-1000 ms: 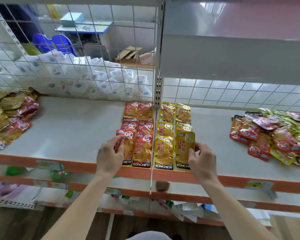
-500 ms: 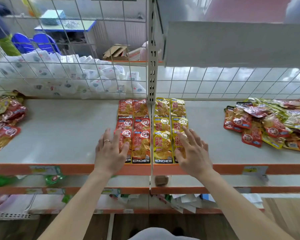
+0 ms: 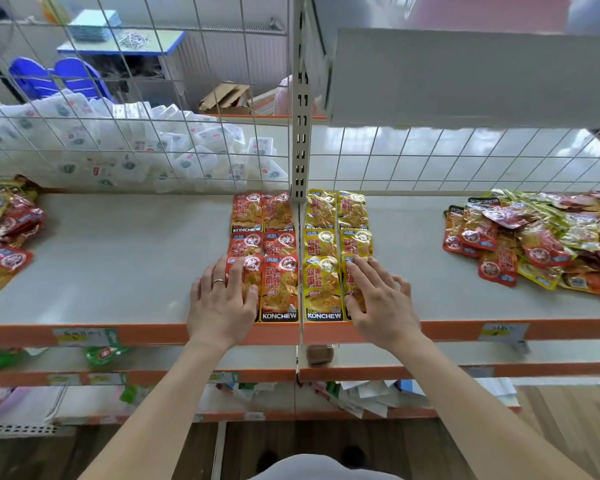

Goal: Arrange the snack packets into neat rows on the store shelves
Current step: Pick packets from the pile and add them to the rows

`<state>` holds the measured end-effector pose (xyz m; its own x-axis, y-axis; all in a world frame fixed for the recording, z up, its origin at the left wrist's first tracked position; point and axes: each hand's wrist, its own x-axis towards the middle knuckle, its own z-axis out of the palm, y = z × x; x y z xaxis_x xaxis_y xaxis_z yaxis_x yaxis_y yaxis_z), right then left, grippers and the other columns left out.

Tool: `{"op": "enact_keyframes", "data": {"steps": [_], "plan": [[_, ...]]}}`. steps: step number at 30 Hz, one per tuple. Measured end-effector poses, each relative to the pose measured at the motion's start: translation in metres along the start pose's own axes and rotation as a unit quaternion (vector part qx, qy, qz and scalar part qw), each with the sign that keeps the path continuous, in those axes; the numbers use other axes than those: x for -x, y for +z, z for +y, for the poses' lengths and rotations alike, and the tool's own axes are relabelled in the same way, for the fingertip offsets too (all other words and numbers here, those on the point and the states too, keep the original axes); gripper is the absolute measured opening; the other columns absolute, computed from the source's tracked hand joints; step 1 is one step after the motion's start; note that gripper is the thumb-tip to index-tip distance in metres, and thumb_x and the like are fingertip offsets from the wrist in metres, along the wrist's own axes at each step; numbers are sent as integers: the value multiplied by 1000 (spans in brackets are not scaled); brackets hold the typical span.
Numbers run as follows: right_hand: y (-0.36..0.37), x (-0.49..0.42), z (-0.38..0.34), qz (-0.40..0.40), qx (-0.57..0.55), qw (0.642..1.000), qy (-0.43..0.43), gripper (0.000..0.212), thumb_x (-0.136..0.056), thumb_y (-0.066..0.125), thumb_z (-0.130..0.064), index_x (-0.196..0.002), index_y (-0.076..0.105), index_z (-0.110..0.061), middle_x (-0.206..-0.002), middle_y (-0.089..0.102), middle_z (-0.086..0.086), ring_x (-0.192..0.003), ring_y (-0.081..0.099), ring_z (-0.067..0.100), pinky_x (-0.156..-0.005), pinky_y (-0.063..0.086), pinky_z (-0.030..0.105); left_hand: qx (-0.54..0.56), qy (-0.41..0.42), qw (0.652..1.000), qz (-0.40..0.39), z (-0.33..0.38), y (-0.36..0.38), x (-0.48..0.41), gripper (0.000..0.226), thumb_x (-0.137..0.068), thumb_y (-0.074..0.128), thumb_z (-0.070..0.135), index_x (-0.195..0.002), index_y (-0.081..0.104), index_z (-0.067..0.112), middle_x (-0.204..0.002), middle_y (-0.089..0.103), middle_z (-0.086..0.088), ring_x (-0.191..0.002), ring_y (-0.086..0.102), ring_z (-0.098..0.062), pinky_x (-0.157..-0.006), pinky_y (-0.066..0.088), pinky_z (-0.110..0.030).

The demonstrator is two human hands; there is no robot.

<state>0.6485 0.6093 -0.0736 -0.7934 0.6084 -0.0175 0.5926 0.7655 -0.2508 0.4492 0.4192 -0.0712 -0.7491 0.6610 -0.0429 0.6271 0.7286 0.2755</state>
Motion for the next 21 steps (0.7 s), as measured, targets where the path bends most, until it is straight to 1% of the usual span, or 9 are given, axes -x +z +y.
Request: {"op": "enact_keyframes", "data": {"steps": [4, 7, 11, 17, 19, 21], "plan": [[1, 1, 1, 12, -2, 1000, -5, 71, -92, 34, -50, -158, 21, -28, -166, 13, -11, -153, 4, 9, -119, 11, 39, 4, -5, 1000, 12, -1, 2, -1, 55, -103, 33, 48, -152, 16, 28, -164, 13, -4, -151, 9, -23, -123, 6, -44], [1, 1, 0, 10, 4, 1000, -4, 72, -91, 31, -51, -158, 21, -27, -166, 13, -12, -153, 4, 8, -119, 11, 39, 4, -6, 1000, 11, -1, 2, -2, 55, -103, 33, 48, -151, 16, 28, -164, 13, -4, -151, 9, -23, -123, 6, -44], [2, 0, 1, 10, 3, 1000, -5, 72, -91, 30, -52, -157, 24, -28, -165, 16, -13, -153, 6, 8, -120, 13, 41, -4, -6, 1000, 7, -1, 3, -3, 56, -103, 31, 49, -151, 15, 27, -163, 14, -4, -150, 9, -23, -123, 6, -45], [3, 1, 2, 22, 5, 1000, -10, 70, -92, 33, -52, -157, 25, -27, -165, 19, -12, -153, 7, 8, -119, 13, 40, 13, 6, 999, 32, -4, 5, -3, 59, -101, 34, 50, -151, 18, 23, -161, 19, -5, -149, 14, -25, -123, 10, -47], [1, 2, 1, 36, -15, 999, -13, 70, -92, 36, -51, -157, 27, -27, -165, 20, -11, -153, 9, 10, -119, 12, 39, 33, 13, 998, 54, -4, 4, -3, 63, -96, 29, 54, -150, 18, 22, -159, 23, -7, -147, 19, -27, -122, 12, -49], [-3, 5, 0, 55, -62, 997, 1, 69, -92, 39, -50, -156, 27, -28, -165, 18, -12, -153, 8, 10, -118, 7, 35, 52, 25, 995, 78, -4, 1, -2, 68, -91, 25, 58, -147, 21, 20, -156, 28, -10, -144, 25, -31, -121, 16, -52]]}}
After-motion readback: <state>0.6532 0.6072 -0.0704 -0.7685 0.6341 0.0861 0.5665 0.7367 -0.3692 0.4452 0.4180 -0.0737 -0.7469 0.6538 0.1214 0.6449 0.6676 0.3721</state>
